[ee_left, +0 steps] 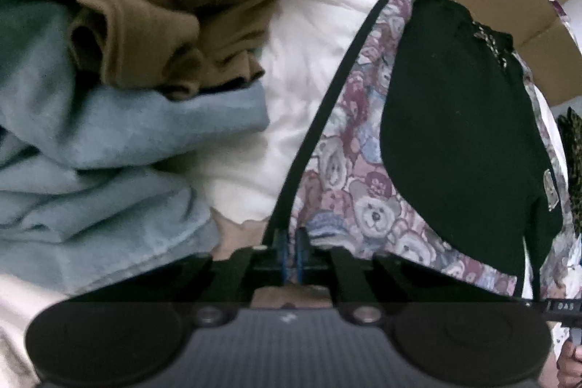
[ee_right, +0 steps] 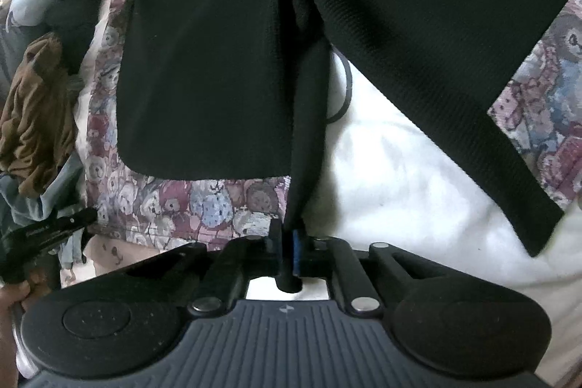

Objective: Fold clothes

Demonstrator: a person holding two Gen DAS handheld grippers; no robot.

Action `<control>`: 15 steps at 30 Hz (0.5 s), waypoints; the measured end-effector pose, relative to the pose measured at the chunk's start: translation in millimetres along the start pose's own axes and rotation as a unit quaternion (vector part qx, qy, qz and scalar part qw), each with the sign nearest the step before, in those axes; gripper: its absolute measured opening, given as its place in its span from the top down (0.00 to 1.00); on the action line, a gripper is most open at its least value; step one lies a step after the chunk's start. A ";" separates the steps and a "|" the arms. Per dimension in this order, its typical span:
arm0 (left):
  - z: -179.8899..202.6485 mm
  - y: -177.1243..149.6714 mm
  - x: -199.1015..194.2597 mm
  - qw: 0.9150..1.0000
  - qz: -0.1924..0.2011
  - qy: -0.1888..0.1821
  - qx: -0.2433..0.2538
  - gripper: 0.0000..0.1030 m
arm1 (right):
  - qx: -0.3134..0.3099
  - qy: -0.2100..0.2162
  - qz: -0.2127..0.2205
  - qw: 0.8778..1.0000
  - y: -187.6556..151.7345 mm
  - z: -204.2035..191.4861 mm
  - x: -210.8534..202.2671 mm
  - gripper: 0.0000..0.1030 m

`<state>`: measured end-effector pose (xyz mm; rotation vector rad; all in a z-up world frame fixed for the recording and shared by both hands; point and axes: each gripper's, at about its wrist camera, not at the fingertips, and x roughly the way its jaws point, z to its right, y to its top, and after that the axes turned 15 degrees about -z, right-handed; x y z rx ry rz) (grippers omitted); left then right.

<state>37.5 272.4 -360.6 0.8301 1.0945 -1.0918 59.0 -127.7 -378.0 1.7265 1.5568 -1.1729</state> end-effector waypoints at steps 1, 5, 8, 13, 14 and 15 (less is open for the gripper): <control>0.5 0.0 -3.2 1.000 0.001 0.004 0.000 0.96 | -0.001 0.002 -0.001 1.000 -0.6 -0.2 -0.4 0.99; -0.9 3.3 -5.2 1.000 -0.003 0.013 -0.003 0.96 | -0.004 0.009 -0.004 1.000 -2.8 -1.1 -2.2 0.99; -2.2 6.9 3.0 1.000 -0.014 0.012 -0.007 0.96 | -0.001 0.014 -0.003 1.000 -2.6 -0.1 -0.4 0.94; -2.6 10.1 7.0 1.000 -0.014 0.012 -0.006 0.78 | 0.004 0.023 -0.002 1.000 -1.6 2.4 4.0 0.67; -3.6 9.6 7.8 1.000 -0.012 0.011 -0.002 0.71 | 0.006 0.025 -0.002 1.000 -1.4 2.9 4.8 0.56; -4.8 9.6 9.9 1.000 -0.013 0.007 0.001 0.69 | 0.007 0.027 -0.002 1.000 -1.2 3.5 5.7 0.56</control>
